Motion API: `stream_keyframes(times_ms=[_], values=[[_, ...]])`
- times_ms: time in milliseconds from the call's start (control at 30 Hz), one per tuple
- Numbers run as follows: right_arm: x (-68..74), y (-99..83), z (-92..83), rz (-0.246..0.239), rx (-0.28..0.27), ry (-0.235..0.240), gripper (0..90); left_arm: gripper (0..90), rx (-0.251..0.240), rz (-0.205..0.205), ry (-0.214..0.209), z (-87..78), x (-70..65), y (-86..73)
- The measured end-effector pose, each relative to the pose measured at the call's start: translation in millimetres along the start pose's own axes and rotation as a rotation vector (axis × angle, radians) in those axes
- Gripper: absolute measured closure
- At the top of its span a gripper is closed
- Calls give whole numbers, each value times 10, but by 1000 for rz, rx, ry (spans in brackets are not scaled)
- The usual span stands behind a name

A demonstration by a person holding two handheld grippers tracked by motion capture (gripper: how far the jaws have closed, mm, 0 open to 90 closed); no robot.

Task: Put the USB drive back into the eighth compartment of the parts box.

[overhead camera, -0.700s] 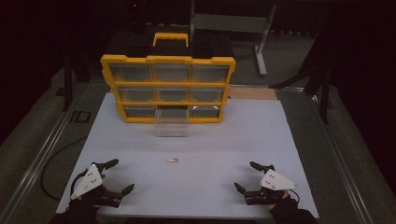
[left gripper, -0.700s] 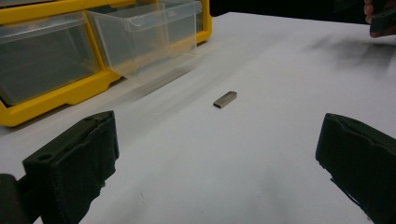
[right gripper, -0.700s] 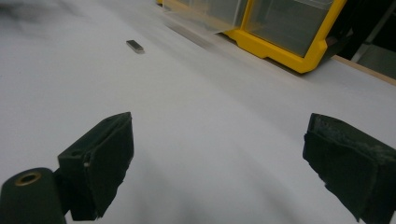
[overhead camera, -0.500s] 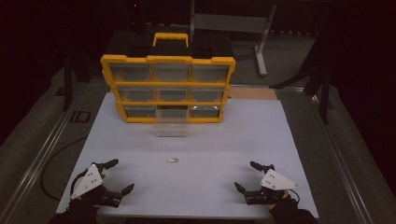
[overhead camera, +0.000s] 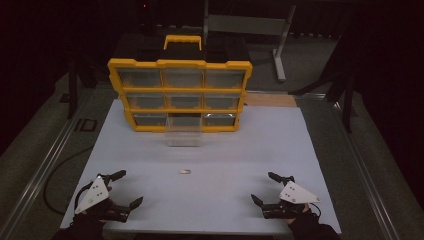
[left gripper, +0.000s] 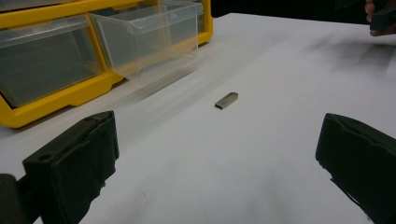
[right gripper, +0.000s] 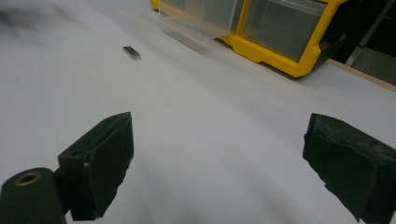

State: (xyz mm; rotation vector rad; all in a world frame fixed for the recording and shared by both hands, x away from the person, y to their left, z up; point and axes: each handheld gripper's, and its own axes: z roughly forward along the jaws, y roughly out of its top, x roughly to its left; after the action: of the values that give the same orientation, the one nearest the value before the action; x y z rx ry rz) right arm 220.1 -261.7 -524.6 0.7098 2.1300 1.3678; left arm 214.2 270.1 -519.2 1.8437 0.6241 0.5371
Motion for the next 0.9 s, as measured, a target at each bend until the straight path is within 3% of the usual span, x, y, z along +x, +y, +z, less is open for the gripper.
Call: stream_keyframes(times_ms=[400, 900], values=[[6, 7, 6, -3, 4, -2, 89, 3, 14, 13, -18, -18, -26, 119], [2, 13, 12, 0, 5, 0, 89, 3, 21, 45, -40, -55, 42, 404]])
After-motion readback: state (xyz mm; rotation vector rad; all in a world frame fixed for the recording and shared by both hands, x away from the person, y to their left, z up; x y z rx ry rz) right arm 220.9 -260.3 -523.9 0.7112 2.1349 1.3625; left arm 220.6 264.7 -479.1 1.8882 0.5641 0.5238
